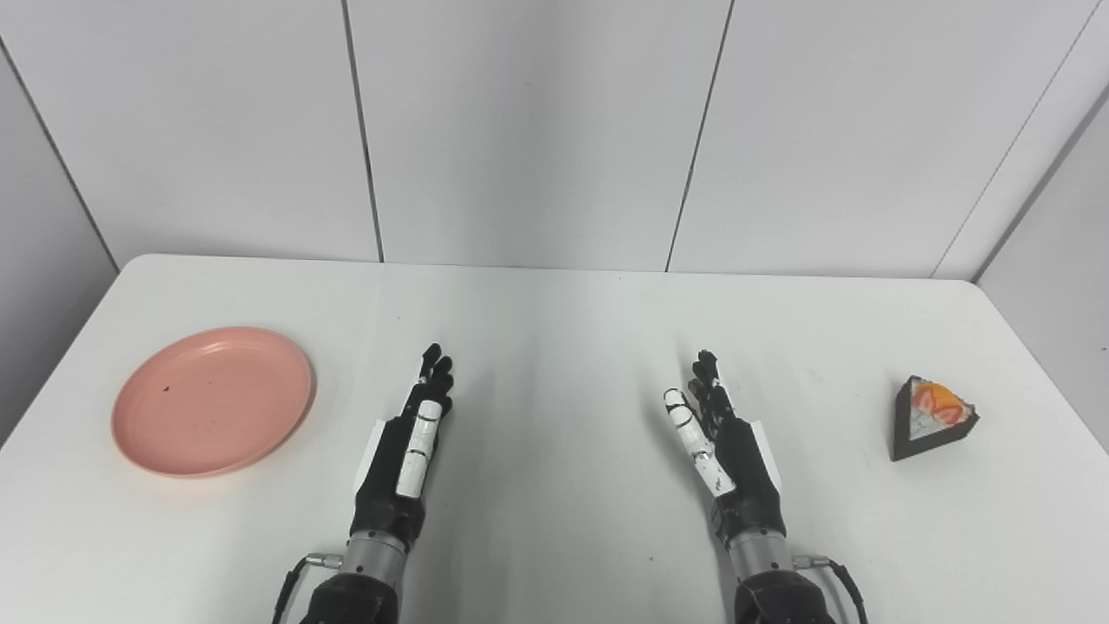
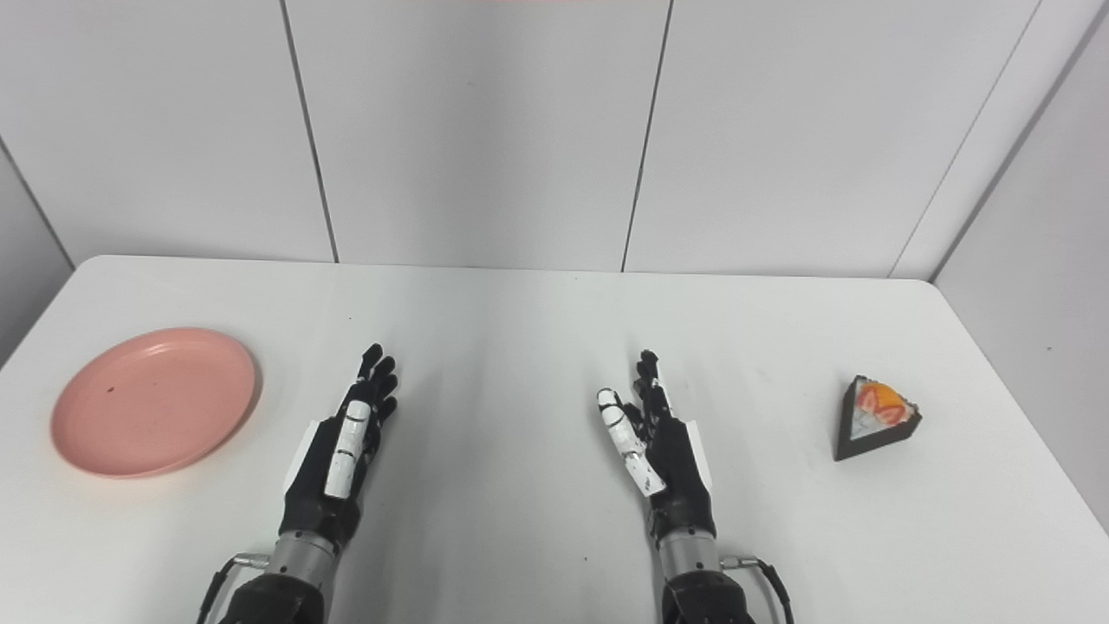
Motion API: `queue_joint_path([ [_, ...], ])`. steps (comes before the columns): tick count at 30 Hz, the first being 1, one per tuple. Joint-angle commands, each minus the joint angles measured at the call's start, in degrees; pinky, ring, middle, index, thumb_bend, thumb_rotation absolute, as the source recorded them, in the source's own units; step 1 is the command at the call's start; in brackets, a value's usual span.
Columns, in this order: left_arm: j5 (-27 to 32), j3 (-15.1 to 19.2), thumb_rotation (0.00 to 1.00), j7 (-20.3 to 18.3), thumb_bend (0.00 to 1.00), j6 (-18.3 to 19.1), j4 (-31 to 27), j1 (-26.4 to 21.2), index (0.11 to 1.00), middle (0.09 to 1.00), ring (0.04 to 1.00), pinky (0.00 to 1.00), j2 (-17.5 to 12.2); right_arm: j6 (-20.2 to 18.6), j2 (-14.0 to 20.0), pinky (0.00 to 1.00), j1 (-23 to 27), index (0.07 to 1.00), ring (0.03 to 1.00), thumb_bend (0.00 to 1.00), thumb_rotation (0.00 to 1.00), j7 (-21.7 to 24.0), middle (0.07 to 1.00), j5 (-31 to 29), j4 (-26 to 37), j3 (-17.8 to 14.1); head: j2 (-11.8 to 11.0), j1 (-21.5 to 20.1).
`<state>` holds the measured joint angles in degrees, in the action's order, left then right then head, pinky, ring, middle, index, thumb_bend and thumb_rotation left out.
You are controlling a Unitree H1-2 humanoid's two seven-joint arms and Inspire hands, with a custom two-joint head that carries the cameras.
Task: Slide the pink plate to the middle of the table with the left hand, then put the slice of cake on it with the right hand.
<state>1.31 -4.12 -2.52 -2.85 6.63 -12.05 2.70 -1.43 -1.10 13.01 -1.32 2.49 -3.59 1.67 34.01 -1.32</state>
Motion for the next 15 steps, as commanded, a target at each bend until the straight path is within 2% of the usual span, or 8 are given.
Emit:
queue_joint_path([
  [1,-0.76,-0.42,1.0,-0.48,0.57,1.28,1.14,0.97,1.0,1.0,1.0,1.0,-0.46,-0.89,0.37,1.0,1.21,1.0,1.0,0.47,0.7,0.46,1.0,0.69,1.55,0.43,-0.05,0.09],
  [10,-0.44,-0.86,1.0,-1.01,0.58,2.47,0.35,1.24,1.0,1.0,1.0,1.0,-0.89,-1.81,0.67,1.0,1.22,1.0,1.0,0.48,0.71,0.75,1.0,0.91,1.81,0.62,-0.11,0.03],
  [15,0.01,-0.83,1.0,-1.06,0.57,0.93,0.88,1.21,1.0,1.0,1.0,1.0,-0.85,-2.23,0.52,1.0,1.18,1.0,1.0,0.47,0.71,0.57,1.0,1.05,2.07,0.69,-0.25,0.04],
])
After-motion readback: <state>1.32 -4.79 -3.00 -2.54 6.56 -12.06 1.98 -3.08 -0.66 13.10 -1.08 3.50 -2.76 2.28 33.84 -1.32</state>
